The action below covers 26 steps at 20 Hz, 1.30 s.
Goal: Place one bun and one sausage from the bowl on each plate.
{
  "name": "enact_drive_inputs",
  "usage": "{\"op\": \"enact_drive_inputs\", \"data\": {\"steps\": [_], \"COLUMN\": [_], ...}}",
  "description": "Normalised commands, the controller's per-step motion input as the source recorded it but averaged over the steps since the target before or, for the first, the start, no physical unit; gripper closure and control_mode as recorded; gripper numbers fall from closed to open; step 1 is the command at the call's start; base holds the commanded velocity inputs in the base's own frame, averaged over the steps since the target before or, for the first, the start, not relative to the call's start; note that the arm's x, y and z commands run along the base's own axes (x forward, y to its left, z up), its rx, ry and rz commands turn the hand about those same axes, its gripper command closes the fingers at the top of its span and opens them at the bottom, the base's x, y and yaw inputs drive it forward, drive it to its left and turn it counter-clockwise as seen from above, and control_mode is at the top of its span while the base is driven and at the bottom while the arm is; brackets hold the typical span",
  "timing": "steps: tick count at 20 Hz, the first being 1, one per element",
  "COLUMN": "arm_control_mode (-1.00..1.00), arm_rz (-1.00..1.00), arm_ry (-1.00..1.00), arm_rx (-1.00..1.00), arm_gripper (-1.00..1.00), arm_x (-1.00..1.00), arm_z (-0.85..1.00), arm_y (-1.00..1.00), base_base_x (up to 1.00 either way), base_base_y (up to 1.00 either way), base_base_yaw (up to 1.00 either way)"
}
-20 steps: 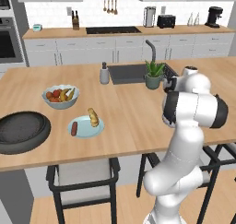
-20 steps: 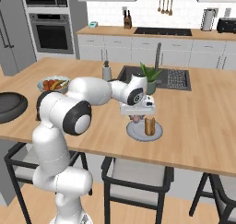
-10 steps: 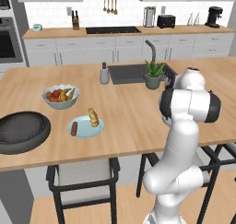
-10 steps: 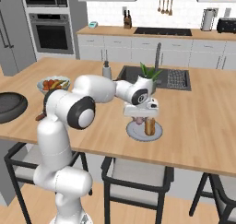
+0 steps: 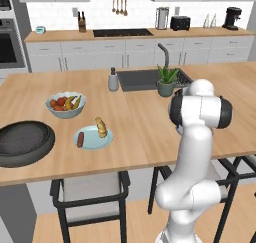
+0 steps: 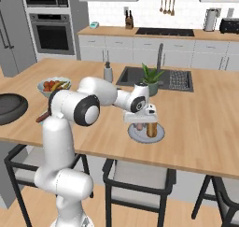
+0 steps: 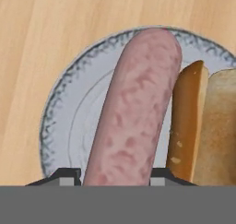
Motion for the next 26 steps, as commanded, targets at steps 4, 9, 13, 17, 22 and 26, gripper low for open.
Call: {"op": "enact_drive_inputs", "data": {"steps": [4, 9, 13, 17, 22, 26], "arm_control_mode": [-1.00, -1.00, -1.00, -1.00, -1.00, -1.00], "arm_rz": [-0.02, 0.00, 0.00, 0.00, -0.01, 0.00], "arm_ry": [0.00, 0.00, 0.00, 0.00, 0.00, -0.01], "arm_rx": [0.00, 0.00, 0.00, 0.00, 0.00, 0.00], "arm_gripper": [1.00, -1.00, -1.00, -1.00, -1.00, -1.00], "arm_x": [0.22, 0.00, 0.00, 0.00, -0.04, -0.33], "arm_z": [-0.01, 0.00, 0.02, 0.05, 0.15, 0.62], "arm_y": [-0.26, -0.06, -0.03, 0.00, -0.05, 0.00], "base_base_x": [0.00, 0.00, 0.00, 0.00, 0.00, 0.00], "base_base_y": [0.00, 0.00, 0.00, 0.00, 0.00, 0.00], "base_base_yaw": [0.00, 0.00, 0.00, 0.00, 0.00, 0.00]}}
